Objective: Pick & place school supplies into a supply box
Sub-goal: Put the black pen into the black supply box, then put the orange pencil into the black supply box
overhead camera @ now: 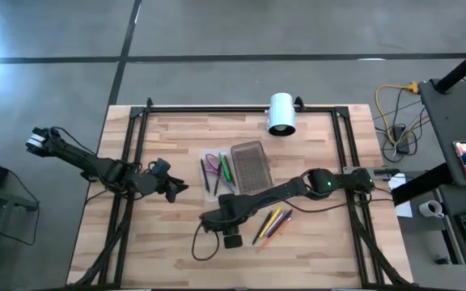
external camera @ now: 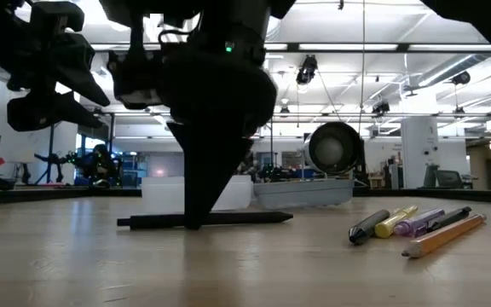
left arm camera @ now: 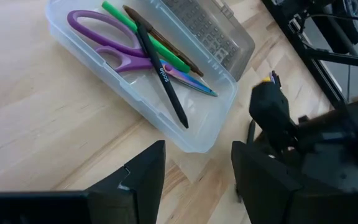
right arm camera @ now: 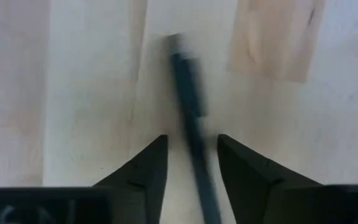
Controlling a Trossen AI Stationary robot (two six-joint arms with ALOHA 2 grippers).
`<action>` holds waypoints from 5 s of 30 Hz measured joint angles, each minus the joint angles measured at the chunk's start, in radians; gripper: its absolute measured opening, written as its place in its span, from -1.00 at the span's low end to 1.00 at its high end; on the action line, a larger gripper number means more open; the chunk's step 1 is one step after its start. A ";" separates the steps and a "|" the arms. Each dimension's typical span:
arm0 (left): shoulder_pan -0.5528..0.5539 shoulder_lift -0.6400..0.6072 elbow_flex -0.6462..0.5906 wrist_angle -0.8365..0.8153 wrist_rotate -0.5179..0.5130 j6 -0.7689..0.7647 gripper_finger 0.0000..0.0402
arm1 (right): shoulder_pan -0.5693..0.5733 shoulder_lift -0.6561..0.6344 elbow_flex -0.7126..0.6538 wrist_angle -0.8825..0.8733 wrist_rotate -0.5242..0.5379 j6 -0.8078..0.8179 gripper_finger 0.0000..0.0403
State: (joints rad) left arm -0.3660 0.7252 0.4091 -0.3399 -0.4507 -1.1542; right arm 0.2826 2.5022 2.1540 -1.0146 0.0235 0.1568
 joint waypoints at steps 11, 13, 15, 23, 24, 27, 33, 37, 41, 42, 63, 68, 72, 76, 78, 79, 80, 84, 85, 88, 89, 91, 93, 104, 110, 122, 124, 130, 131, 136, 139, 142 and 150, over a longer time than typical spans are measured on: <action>0.000 0.001 0.000 -0.001 0.000 0.000 -0.16 | -0.017 0.024 -0.009 -0.001 -0.017 -0.006 -0.84; 0.000 0.001 0.000 -0.002 0.000 0.000 -0.16 | -0.018 0.015 -0.010 -0.003 -0.027 0.007 -0.90; 0.000 0.001 0.000 -0.003 0.000 0.000 -0.16 | -0.018 0.003 -0.012 -0.005 -0.043 0.037 -0.91; 0.000 0.001 0.000 -0.005 0.000 0.012 -0.16 | -0.025 -0.112 -0.021 -0.013 -0.124 0.368 -0.93; 0.000 0.001 0.001 -0.004 0.000 0.013 -0.16 | -0.026 -0.143 -0.021 -0.006 -0.104 0.423 -0.93; 0.000 0.001 0.001 -0.004 0.003 0.014 -0.16 | -0.043 -0.221 -0.015 0.017 0.006 0.590 -0.93; -0.007 0.000 0.001 -0.004 0.004 0.016 -0.16 | -0.135 -0.297 -0.052 0.078 0.205 0.838 -0.93; -0.018 -0.001 0.001 -0.002 0.004 0.016 -0.16 | -0.218 -0.302 -0.119 0.168 0.168 0.884 -0.93; -0.033 -0.001 0.001 0.000 0.004 0.016 -0.16 | -0.275 -0.257 -0.201 0.243 0.095 0.958 -0.93; -0.036 -0.001 0.001 -0.001 0.004 0.016 -0.16 | -0.282 -0.249 -0.219 0.260 0.087 0.977 -0.93; -0.053 0.000 0.001 0.000 0.003 0.046 -0.16 | -0.225 -0.303 -0.203 0.210 0.282 0.750 -0.18; -0.053 0.001 0.001 0.003 0.003 0.046 -0.16 | -0.140 -0.354 -0.169 0.040 0.215 0.592 -0.19; -0.053 0.001 0.001 0.008 0.003 0.046 -0.16 | -0.032 -0.402 -0.198 -0.117 0.185 0.497 -0.26; -0.053 0.001 0.001 0.008 0.003 0.046 -0.16 | 0.108 -0.460 -0.269 -0.166 0.177 0.450 -0.32; -0.053 0.002 0.001 0.009 0.002 0.046 -0.16 | 0.176 -0.475 -0.308 -0.161 0.177 0.426 -0.35; -0.053 0.006 0.001 0.008 0.002 0.046 -0.16 | 0.207 -0.476 -0.329 -0.162 0.177 0.417 -0.35; -0.053 0.009 0.001 0.008 0.002 0.046 -0.16 | 0.237 -0.476 -0.350 -0.161 0.177 0.411 -0.36; -0.053 0.030 0.001 0.019 0.002 0.045 -0.16 | 0.324 -0.459 -0.441 -0.159 0.104 0.416 -0.37; -0.053 0.037 0.001 0.022 0.002 0.045 -0.16 | 0.336 -0.457 -0.465 -0.159 0.068 0.424 -0.37; -0.053 0.058 0.001 0.047 0.003 0.045 -0.16 | 0.359 -0.457 -0.535 -0.158 0.035 0.515 -0.37; -0.053 0.064 0.001 0.055 0.003 0.045 -0.16 | 0.364 -0.460 -0.554 -0.155 0.036 0.532 -0.37; -0.053 0.080 0.001 0.080 0.003 0.044 -0.16 | 0.369 -0.469 -0.586 -0.150 0.035 0.537 -0.37; -0.053 0.095 0.001 0.098 0.003 0.045 -0.16 | 0.369 -0.476 -0.611 -0.126 0.026 0.522 -0.37; -0.053 0.128 0.001 0.131 0.005 0.034 -0.16 | 0.334 -0.509 -0.722 -0.040 0.026 0.348 -0.37; -0.053 0.127 0.001 0.132 0.006 0.034 -0.16 | 0.302 -0.523 -0.761 0.008 0.029 0.254 -0.37; -0.053 0.235 0.060 0.285 0.029 0.055 -0.16 | 0.315 -0.565 -0.755 0.016 0.093 0.343 -0.37; -0.053 0.307 0.127 0.259 0.031 0.068 -0.16 | 0.332 -0.586 -0.755 0.013 0.109 0.407 -0.37; -0.048 0.619 0.435 0.045 0.031 0.079 -0.16 | 0.383 -0.624 -0.764 -0.004 0.115 0.600 -0.37; -0.048 0.677 0.498 0.006 0.031 0.079 -0.16 | 0.391 -0.624 -0.764 -0.005 0.116 0.625 -0.37; -0.048 0.921 0.804 -0.200 0.034 0.085 -0.16 | 0.456 -0.626 -0.758 -0.007 0.149 0.761 -0.37; -0.048 1.033 0.969 -0.314 0.034 0.089 -0.16 | 0.505 -0.634 -0.757 -0.007 0.165 0.851 -0.37; -0.048 1.124 1.104 -0.362 0.034 0.088 -0.16 | 0.560 -0.638 -0.757 -0.007 0.177 0.942 -0.37; -0.043 1.339 1.417 -0.412 0.033 0.113 -0.16 | 0.683 -0.644 -0.756 -0.007 0.219 1.162 -0.37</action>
State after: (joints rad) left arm -0.4090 2.0645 1.8257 -0.7514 -0.4173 -1.0407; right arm 0.9653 1.8580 1.3983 -1.0213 0.2420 1.3190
